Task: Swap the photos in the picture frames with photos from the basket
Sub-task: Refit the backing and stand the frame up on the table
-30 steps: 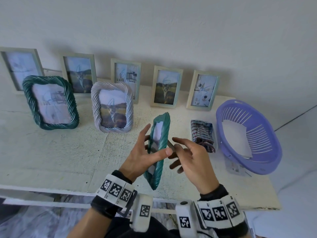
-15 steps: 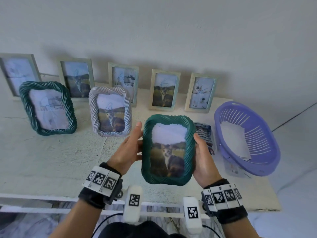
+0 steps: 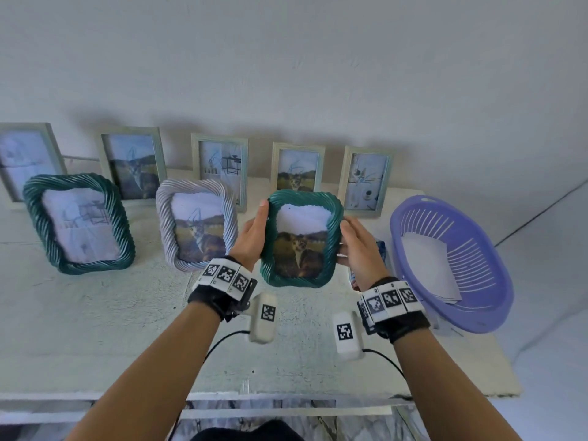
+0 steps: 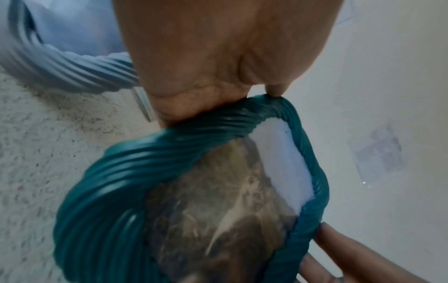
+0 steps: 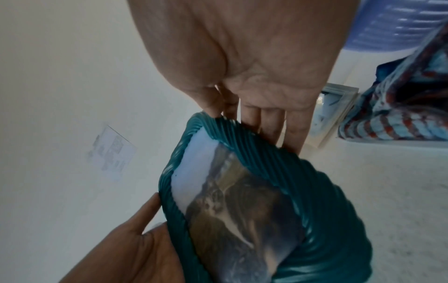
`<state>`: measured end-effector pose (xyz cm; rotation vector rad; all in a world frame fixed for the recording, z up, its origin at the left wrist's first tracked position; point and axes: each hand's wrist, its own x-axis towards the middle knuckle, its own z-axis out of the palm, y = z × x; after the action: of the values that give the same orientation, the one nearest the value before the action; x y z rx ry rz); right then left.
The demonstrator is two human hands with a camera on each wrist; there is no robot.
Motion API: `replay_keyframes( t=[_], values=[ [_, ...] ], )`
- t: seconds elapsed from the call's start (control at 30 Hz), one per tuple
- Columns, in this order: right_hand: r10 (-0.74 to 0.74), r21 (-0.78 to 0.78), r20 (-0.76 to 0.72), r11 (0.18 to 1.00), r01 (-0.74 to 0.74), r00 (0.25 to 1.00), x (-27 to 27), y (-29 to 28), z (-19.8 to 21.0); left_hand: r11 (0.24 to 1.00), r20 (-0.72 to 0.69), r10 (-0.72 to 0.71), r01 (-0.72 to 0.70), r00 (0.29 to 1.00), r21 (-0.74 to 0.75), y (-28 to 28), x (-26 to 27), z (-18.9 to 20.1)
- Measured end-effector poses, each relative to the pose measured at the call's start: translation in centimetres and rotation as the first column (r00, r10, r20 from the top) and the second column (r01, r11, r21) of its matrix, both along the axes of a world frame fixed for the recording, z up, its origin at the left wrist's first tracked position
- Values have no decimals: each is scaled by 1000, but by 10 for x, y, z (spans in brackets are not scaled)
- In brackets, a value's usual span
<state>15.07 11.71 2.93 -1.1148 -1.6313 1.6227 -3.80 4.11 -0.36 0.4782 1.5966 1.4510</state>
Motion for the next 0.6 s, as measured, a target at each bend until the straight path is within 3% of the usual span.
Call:
replay_keyframes(
  t=[0.17, 0.5, 0.6],
  values=[
    [18, 115, 96, 993, -29, 995, -4, 22, -13, 999, -110, -28, 27, 994, -17, 7, 6, 26],
    [27, 175, 172, 983, -57, 985, -5, 30, -25, 998, -38, -57, 55, 998, -44, 5, -3, -11],
    [20, 197, 230, 978, -66, 973, -2, 29, -24, 990, -157, -135, 138, 978, 3, -8, 0, -10]
  ],
)
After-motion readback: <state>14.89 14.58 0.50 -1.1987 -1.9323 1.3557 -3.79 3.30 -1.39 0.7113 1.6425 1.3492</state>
